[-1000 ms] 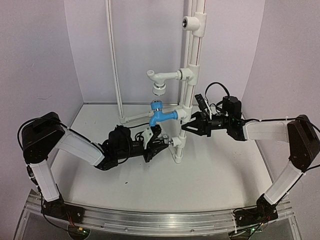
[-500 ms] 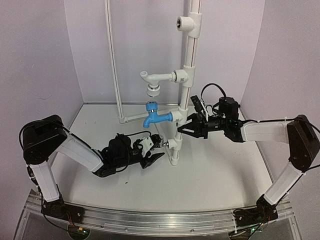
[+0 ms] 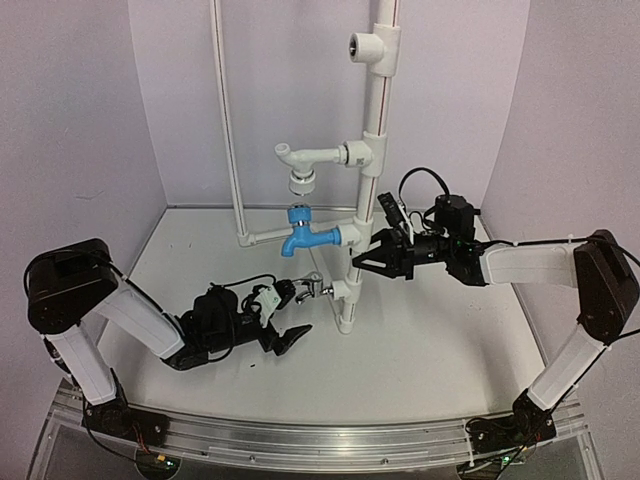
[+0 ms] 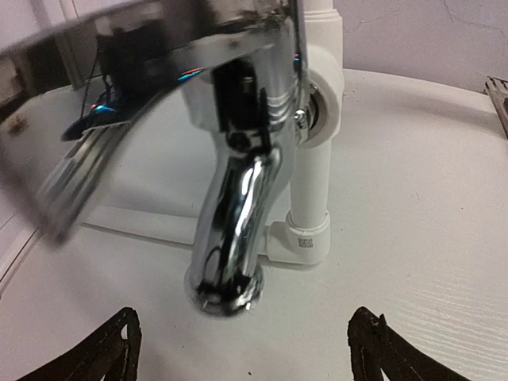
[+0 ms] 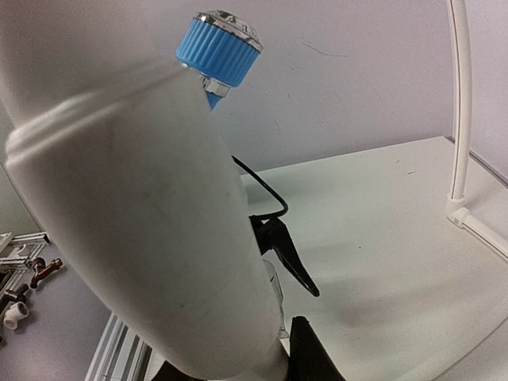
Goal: Install the water faucets
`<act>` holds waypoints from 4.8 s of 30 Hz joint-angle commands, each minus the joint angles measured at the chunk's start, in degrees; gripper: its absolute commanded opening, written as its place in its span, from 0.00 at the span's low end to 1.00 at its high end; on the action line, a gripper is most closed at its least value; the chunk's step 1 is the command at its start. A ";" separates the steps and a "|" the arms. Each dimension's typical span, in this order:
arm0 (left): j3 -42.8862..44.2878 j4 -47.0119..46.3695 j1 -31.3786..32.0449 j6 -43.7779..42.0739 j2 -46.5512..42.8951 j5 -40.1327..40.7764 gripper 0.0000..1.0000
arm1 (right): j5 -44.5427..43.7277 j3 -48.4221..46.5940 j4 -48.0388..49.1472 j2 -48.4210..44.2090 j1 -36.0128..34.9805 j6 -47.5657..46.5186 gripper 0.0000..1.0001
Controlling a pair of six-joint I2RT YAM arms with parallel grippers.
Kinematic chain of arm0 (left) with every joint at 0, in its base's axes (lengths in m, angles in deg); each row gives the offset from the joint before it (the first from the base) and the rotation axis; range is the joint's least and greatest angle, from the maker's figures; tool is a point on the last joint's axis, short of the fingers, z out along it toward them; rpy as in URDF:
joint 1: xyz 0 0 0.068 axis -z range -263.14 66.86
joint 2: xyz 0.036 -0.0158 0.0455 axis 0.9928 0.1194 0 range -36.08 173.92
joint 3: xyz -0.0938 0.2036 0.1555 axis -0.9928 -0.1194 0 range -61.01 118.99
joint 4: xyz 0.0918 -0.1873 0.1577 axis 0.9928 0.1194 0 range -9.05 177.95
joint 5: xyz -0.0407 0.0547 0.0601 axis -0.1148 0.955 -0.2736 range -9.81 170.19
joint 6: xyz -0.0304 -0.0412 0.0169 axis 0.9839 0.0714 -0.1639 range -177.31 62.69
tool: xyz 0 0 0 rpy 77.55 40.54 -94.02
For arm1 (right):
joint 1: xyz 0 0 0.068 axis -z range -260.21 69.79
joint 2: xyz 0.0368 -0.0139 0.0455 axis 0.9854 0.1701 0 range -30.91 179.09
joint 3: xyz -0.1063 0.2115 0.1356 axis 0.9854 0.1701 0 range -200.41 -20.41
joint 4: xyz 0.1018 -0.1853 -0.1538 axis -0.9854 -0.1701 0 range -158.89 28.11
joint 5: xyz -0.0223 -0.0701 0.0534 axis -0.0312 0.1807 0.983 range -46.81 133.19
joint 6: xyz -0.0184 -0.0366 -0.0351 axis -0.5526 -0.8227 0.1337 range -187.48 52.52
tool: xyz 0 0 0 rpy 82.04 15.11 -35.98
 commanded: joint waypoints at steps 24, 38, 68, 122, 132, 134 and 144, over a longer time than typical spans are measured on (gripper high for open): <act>5.82 30.01 10.45 -24.12 -25.41 12.68 0.98 | 5.43 -3.09 -2.97 0.57 0.57 11.89 0.00; 15.96 39.68 10.37 -23.35 -18.17 11.58 1.00 | 5.00 -2.49 -3.06 0.49 0.55 11.91 0.00; 23.91 48.03 8.21 -20.89 -14.83 -1.05 0.87 | 4.30 -3.10 -3.02 1.47 0.59 11.70 0.00; -0.39 -28.33 9.96 35.96 7.25 2.89 0.13 | 3.78 -4.27 -3.05 1.18 0.67 13.39 0.00; 3.11 -28.45 10.53 37.80 8.48 -2.70 0.00 | 3.77 -3.98 -3.07 1.45 0.71 13.17 0.00; 3.03 -28.45 10.57 38.38 7.96 -3.37 0.00 | 3.79 -4.05 -3.05 1.61 0.71 13.22 0.00; 4.10 -28.56 10.36 42.42 8.30 4.33 0.00 | 4.00 -3.81 -3.05 1.19 0.68 13.44 0.00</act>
